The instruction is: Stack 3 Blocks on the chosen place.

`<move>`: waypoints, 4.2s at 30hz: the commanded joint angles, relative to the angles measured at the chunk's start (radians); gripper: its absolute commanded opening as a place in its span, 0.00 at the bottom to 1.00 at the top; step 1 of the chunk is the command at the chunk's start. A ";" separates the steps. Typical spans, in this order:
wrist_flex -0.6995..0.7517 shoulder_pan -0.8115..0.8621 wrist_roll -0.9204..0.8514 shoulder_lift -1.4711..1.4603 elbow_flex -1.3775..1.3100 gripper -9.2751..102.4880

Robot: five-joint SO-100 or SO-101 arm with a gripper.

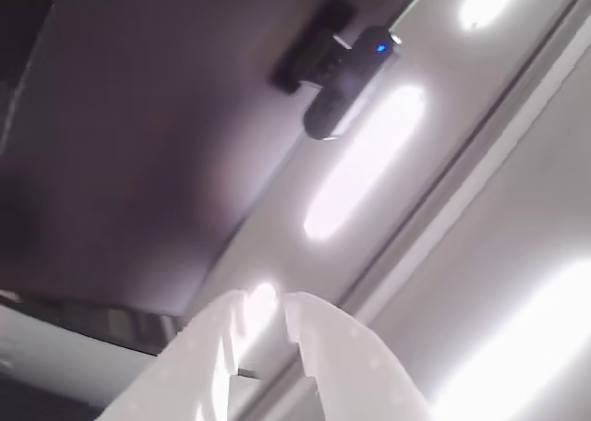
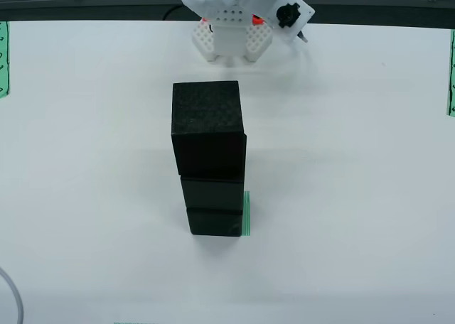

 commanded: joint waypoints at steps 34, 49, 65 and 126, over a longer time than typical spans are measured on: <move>0.930 0.009 0.604 0.146 0.037 0.08; 0.930 0.008 0.584 0.144 0.035 0.08; 0.933 -0.002 0.538 0.146 0.035 0.08; 0.933 -0.002 0.538 0.146 0.035 0.08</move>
